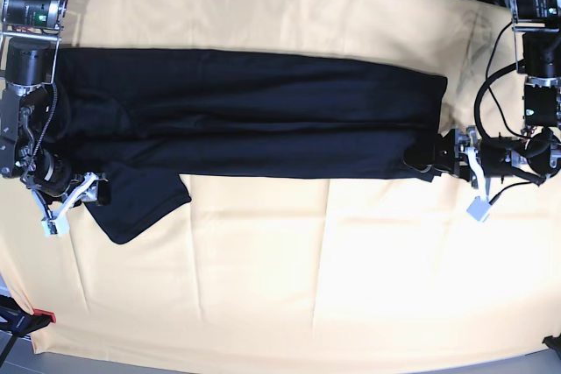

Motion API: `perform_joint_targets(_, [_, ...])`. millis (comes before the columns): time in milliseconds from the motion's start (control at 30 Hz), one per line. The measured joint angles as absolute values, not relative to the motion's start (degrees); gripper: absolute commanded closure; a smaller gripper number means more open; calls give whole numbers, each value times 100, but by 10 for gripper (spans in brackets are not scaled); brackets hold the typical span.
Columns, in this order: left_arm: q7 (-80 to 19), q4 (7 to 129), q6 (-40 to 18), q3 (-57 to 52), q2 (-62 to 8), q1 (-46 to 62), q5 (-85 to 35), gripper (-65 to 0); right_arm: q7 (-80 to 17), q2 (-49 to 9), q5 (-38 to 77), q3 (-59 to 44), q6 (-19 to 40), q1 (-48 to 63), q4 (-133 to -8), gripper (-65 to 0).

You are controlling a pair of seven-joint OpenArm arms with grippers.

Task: Fold the T-shirt properly
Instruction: 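Grasp the hanging sleeve with the right gripper and tuck it onto the shirt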

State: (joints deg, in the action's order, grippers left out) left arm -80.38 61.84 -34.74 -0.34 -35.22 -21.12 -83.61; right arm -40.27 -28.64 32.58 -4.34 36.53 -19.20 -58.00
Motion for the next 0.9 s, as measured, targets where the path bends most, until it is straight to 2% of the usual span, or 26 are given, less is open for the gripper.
perform_joint_targets(100, [-8038, 6184, -3474, -34, -3524, -2112, -8361, -458, -4112, -2849, 3658, -434, 3951, -1922, -5800, -430])
perform_joint_targets(167, [-8038, 6184, -3474, -34, -3522, -2112, -8361, -458, -4156, -2847, 3870, -434, 3948, -1925, -5800, -427])
perform_joint_targets(233, [-8038, 6184, -3474, -34, -3524, -2112, -8361, -458, -4156, -2838, 3951, -434, 3951, -1925, -5800, -380])
perform_joint_targets(300, [-8040, 6184, -3474, -34, -3522, -2112, -8361, -458, -4158, -2840, 3948, -434, 3948, -1925, -5800, -287])
perform_joint_targets(400, [-8040, 6184, -3474, -34, -3522, -2112, -8361, -458, -4165, -2840, 3948, -432, 3951, -1938, -5798, -55])
perform_joint_targets(433, [-8038, 6184, -3474, -34, -3522, -2112, -8361, -458, -4222, -2840, 3951, -432, 3951, -1964, -5798, -4])
perform_joint_targets(600, [-8040, 6184, -3498, -34, -3522, -2112, -8361, -458, -4501, -2853, 4001, -423, 3953, -2187, -5802, 0])
perform_joint_targets(767, [-8040, 6184, -3503, -34, -3522, -2112, -8361, -458, -5443, -2958, 4877, -421, 3968, -2117, -6390, 0])
perform_joint_targets(900, [-8038, 6184, -3511, -34, -3522, -2112, -8361, -458, -5649, -3205, 5454, -421, 3968, -1800, -7087, 0])
